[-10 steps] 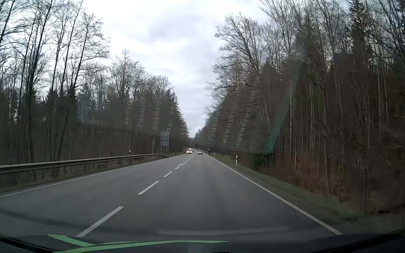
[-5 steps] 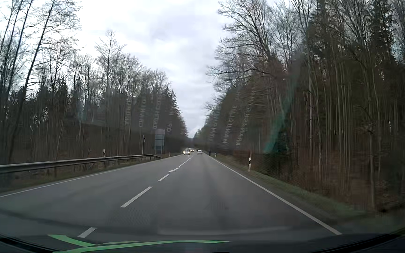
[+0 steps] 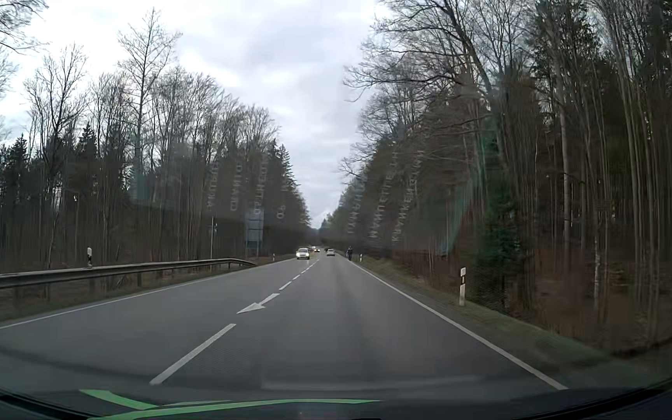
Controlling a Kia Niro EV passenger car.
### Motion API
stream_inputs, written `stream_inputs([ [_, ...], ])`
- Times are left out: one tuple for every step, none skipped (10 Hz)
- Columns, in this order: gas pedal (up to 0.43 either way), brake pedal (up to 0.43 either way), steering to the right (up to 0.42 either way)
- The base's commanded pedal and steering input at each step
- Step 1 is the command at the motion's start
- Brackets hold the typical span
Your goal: Follow the waypoints while adhering to traffic rules and regulations
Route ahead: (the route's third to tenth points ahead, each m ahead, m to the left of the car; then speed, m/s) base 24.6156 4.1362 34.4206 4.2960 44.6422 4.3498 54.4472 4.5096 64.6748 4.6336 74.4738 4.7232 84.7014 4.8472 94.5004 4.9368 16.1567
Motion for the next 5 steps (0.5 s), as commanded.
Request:
stream_inputs([
  [0.087,0.000,0.002],
  [0.087,0.000,0.002],
  [0.087,0.000,0.002],
  [0.098,0.000,0.002],
  [0.098,0.000,0.002],
])
